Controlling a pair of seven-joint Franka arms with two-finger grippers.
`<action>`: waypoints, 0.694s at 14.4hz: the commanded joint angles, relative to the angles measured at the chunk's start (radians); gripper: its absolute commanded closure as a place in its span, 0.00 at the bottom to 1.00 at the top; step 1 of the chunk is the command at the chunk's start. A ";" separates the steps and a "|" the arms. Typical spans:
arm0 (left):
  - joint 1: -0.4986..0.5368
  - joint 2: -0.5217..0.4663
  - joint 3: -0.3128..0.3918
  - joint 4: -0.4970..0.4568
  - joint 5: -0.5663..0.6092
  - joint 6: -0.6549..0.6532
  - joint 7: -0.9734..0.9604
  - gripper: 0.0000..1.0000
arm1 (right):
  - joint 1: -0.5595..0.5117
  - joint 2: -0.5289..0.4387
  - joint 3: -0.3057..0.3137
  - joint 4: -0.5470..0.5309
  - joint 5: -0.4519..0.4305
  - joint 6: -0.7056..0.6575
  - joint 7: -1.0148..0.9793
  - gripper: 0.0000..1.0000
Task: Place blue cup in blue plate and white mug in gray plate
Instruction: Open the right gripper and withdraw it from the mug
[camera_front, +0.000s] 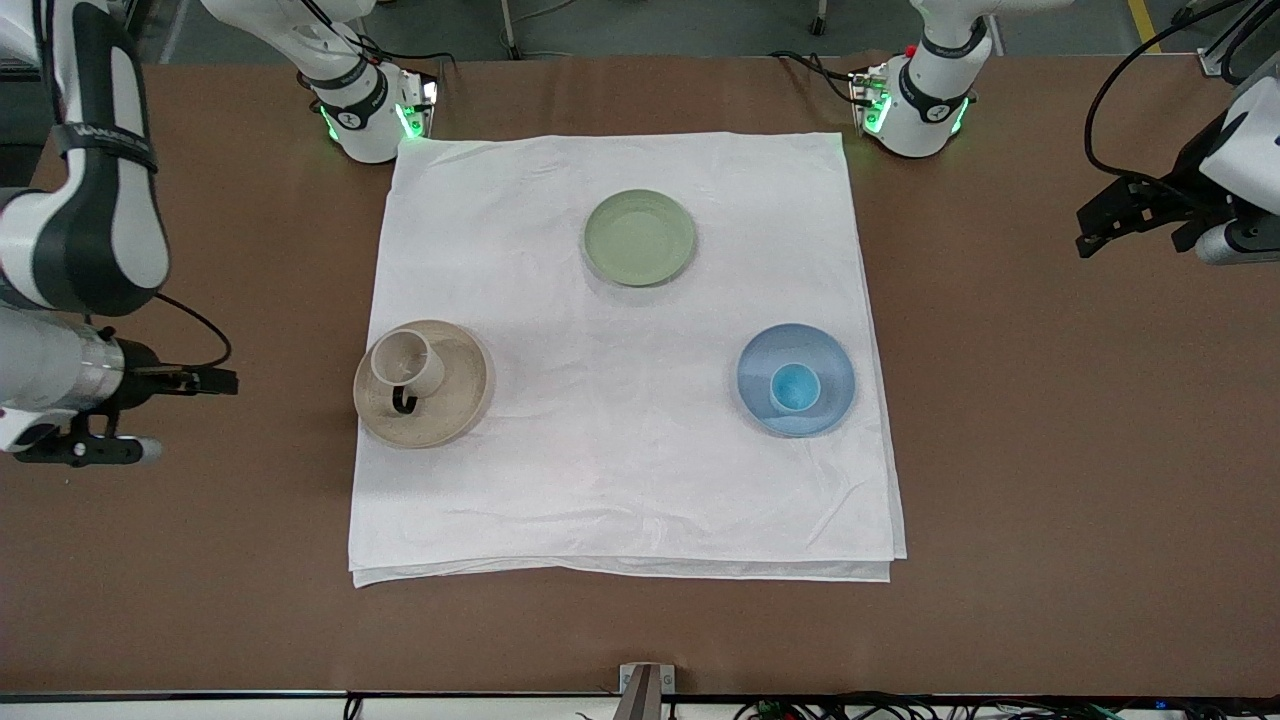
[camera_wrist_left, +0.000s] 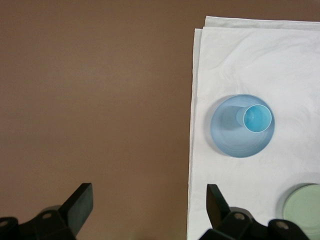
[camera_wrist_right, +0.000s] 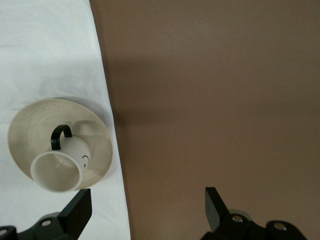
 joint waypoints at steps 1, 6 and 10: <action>-0.001 -0.004 0.000 -0.008 -0.019 0.013 0.009 0.00 | -0.071 -0.005 0.025 0.055 0.023 -0.063 -0.027 0.00; -0.001 -0.001 -0.003 -0.007 -0.019 0.013 0.009 0.00 | -0.079 0.002 0.019 0.181 0.031 -0.153 -0.019 0.00; -0.004 0.004 -0.003 -0.005 -0.019 0.026 0.009 0.00 | -0.082 -0.029 0.019 0.175 0.024 -0.191 -0.030 0.00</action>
